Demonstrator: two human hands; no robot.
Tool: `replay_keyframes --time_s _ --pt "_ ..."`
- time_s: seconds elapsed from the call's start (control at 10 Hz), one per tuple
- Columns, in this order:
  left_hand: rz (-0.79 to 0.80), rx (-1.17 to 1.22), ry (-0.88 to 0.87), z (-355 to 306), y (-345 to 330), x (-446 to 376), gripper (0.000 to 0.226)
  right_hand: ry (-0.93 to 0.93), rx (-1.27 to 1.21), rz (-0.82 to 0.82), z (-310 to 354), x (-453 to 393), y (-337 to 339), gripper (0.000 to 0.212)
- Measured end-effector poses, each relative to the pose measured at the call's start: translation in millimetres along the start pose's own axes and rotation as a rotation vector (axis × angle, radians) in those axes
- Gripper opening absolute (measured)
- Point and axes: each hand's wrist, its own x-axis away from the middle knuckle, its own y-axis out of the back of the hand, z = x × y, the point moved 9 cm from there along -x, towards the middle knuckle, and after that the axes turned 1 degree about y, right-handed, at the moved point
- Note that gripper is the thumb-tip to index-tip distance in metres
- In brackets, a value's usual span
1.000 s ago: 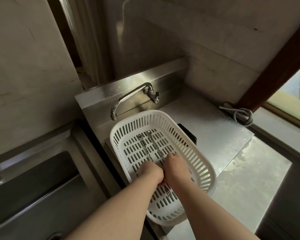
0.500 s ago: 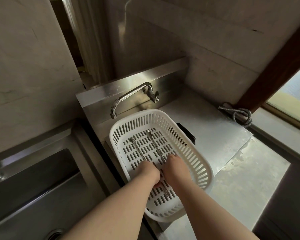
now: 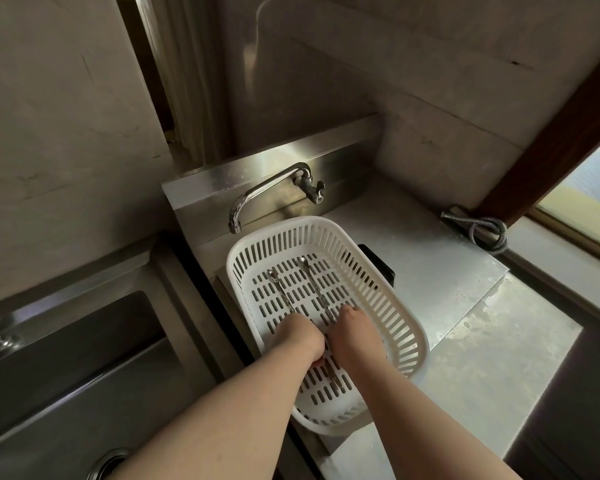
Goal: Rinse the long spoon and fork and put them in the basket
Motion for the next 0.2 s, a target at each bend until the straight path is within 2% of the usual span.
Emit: replay_keyframes --time_s 0.1,0.2 --pt "-0.017 -0.016 -0.056 -13 7 6 0.015 0.012 -0.022 -0.022 7 4 7 0.01" --pt "-0.112 -0.057 -0.154 -30 24 19 0.018 0.047 -0.045 -0.083 17 6 17 0.015"
